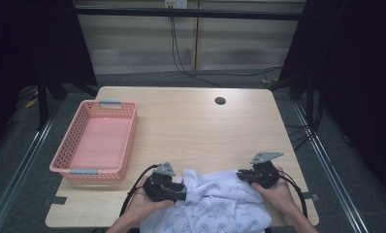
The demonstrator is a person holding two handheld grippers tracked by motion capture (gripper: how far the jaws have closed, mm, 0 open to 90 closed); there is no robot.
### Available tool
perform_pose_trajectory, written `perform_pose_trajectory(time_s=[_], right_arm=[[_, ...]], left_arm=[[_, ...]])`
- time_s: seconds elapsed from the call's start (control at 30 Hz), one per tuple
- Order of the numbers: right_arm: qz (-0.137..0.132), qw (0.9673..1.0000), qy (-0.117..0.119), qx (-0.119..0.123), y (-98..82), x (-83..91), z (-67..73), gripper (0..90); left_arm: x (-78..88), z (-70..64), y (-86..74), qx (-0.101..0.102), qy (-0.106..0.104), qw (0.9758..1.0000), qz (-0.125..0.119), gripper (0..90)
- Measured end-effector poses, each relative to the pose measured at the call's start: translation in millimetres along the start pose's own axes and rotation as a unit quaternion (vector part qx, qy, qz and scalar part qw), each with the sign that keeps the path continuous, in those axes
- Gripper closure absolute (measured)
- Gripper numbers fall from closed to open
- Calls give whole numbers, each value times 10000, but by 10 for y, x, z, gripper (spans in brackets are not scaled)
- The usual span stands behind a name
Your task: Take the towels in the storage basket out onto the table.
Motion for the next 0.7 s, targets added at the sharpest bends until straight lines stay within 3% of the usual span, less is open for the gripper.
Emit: perform_pose_trajectory(time_s=[0.13,0.27,0.33,0.4,0.5,0.6,0.7], right_arm=[[-446,9987,-118,-199,15,229,-25,878],[-1026,9920,-482,-560,-82,637,-174,879],[-1107,9896,-622,-669,-160,743,-215,879],[-1191,9880,-594,-787,-237,797,-240,879],[-1024,9896,-715,-719,-247,765,-238,879],[-1027,9893,-691,-770,-241,764,-263,879],[-1065,9889,-649,-808,-236,751,-283,879]], left_arm=[[61,-3,-53,14,22,10000,15,579],[47,25,-63,195,-36,9998,-46,573],[46,29,-58,240,-75,9997,-36,561],[62,39,-49,254,-27,9996,-141,544],[148,107,-18,393,92,9985,-380,559],[214,241,46,650,101,9950,-757,624],[151,364,199,559,274,9951,-763,659]])
Point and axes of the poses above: each handheld gripper's, and its own axes: x roughly backward along the jaws, y roughly out of its top, z roughly to its left, the point moved 1 cm from there along -x, roughly forward along the jaws, and after that the axes turned 4 degrees about y, right-handed, at the moved point
